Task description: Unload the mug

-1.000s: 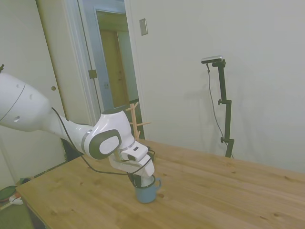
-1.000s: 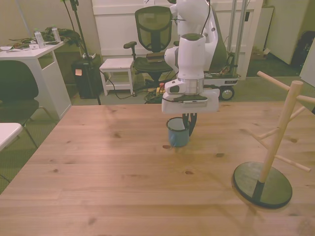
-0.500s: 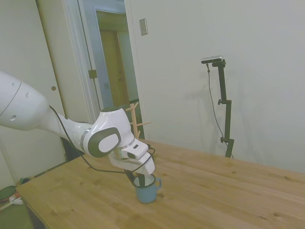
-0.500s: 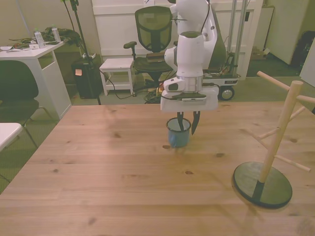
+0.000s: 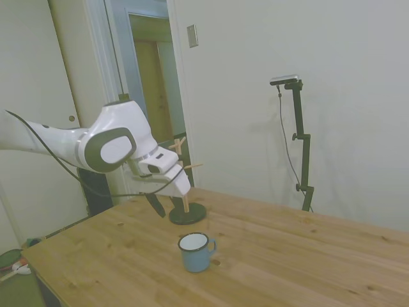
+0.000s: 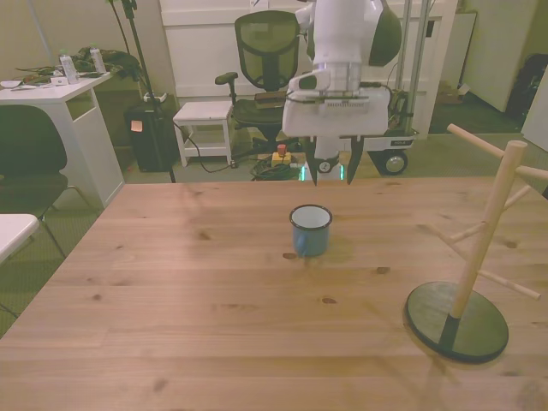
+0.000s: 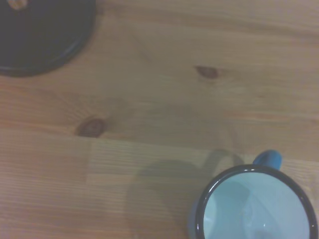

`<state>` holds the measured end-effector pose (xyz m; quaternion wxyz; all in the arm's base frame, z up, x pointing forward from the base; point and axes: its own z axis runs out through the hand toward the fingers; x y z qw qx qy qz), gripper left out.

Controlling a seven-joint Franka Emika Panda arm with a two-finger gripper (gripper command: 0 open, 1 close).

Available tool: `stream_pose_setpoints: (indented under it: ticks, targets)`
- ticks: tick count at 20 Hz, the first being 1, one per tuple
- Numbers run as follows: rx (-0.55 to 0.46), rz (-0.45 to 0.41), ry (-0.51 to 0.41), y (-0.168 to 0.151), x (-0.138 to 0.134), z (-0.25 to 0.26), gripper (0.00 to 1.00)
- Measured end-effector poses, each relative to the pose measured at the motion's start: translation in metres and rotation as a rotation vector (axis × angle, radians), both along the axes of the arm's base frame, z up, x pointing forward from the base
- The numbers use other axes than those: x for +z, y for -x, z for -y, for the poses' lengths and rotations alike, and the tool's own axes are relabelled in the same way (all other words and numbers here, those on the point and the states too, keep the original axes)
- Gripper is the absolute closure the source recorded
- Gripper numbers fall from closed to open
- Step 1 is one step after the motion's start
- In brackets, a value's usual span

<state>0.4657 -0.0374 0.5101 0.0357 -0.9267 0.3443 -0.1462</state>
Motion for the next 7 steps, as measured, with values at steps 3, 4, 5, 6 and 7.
stream_pose_setpoints:
  ticks: [3,4,5,6,7]
  targets:
    - [0.036,0.018,-0.04,0.001,0.014,-0.03,0.0]
    - [0.049,0.018,-0.058,0.001,0.014,-0.041,0.0]
    - [0.06,0.014,-0.073,0.001,0.012,-0.051,0.0]
    - [0.069,0.009,-0.085,0.001,0.009,-0.06,0.0]
    - [0.075,0.002,-0.095,0.002,0.006,-0.067,0.0]
